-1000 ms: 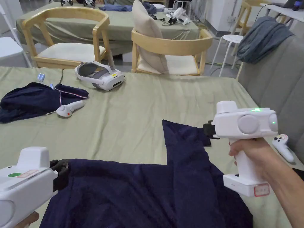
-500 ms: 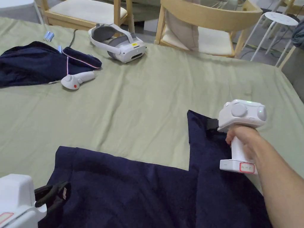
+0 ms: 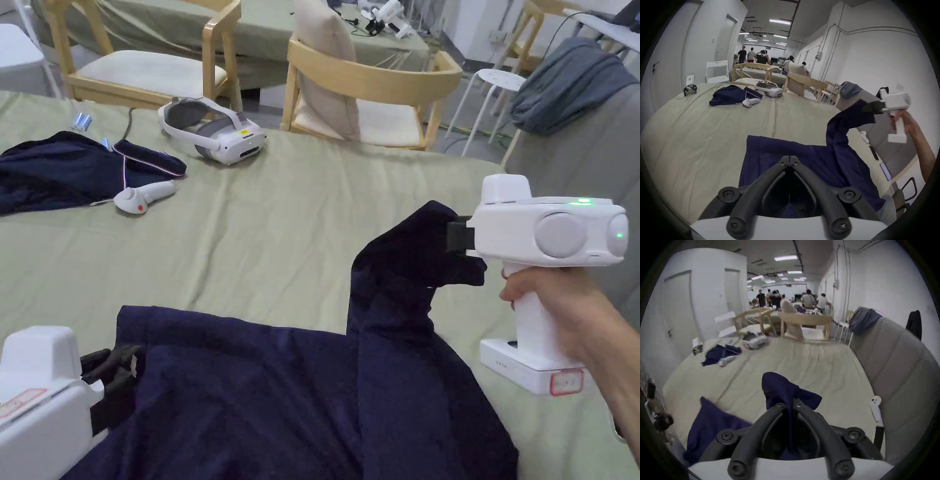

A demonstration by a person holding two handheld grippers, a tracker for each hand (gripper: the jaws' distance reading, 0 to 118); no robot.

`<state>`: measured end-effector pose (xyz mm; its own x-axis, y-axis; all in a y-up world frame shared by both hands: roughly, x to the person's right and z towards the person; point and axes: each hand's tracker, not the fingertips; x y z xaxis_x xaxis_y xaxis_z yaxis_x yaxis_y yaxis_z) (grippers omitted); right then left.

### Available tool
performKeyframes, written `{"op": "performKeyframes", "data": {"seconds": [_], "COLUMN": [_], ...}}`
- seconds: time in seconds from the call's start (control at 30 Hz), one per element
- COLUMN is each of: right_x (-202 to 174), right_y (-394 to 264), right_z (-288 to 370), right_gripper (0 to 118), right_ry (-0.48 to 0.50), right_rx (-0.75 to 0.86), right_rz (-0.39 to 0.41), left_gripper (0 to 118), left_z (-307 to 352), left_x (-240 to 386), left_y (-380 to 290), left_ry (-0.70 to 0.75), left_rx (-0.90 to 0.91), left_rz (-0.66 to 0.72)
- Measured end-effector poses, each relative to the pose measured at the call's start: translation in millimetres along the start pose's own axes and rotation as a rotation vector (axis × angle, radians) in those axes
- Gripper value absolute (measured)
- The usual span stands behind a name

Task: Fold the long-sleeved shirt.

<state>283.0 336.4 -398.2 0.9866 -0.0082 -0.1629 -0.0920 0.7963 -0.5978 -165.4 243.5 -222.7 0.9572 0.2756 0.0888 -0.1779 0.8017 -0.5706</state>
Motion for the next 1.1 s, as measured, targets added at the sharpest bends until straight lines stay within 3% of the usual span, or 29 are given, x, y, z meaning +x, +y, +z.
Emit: {"op": "performKeyframes", "data": {"seconds": [0.27,0.37,0.5,0.6,0.7,0.73,0.8,0.83,0.87,0.9,0.93,0.97,1.0,1.07,1.1], "right_x": [-22,-31,-56,-65,-67,-67,-69,-69,-68,-67,-60,-56,-50,-41,-38], "right_y": [-141,-199,-262,-295,-290,-284,-270,-263,-257,-251,-243,-235,-228,-216,-213], "right_z": [108,104,59,27,28,30,52,63,70,78,84,88,92,91,90], "right_gripper": [2,2,2,2,5,24,78,89,89,114,118,112,94,0,1], "right_ry": [-0.005,0.018,0.079,0.060,0.064,0.064,0.070,0.049,0.033,0.023,0.043,0.070,0.087,0.100,0.082], "right_rx": [-0.004,-0.147,-0.398,-0.533,-0.502,-0.512,-0.477,-0.416,-0.377,-0.343,-0.308,-0.283,-0.258,-0.221,-0.184], "right_rz": [-0.092,-0.118,-0.024,0.021,0.014,0.017,0.077,0.084,0.078,0.062,0.033,-0.007,-0.065,-0.119,-0.140], "left_gripper": [4,4,4,4,4,4,4,4,4,4,4,4,4,4,4], "left_z": [41,48,51,55,57,57,52,49,46,42,34,24,10,-25,-49], "left_x": [11,9,11,14,16,16,17,18,19,20,20,13,10,5,-1], "left_y": [-17,-21,-27,-27,-28,-28,-27,-25,-24,-22,-20,-17,-13,-3,5], "left_ry": [-0.043,-0.050,-0.041,-0.045,-0.044,-0.045,-0.059,-0.062,-0.062,-0.060,-0.059,-0.060,-0.050,-0.006,0.039], "left_rx": [0.026,0.016,0.010,0.005,0.007,0.006,-0.001,-0.005,-0.007,-0.012,-0.020,-0.030,-0.041,-0.079,-0.109], "left_rz": [-0.003,0.012,0.010,0.013,0.007,0.007,0.016,0.020,0.020,0.015,0.006,-0.001,-0.010,-0.053,-0.075]}}
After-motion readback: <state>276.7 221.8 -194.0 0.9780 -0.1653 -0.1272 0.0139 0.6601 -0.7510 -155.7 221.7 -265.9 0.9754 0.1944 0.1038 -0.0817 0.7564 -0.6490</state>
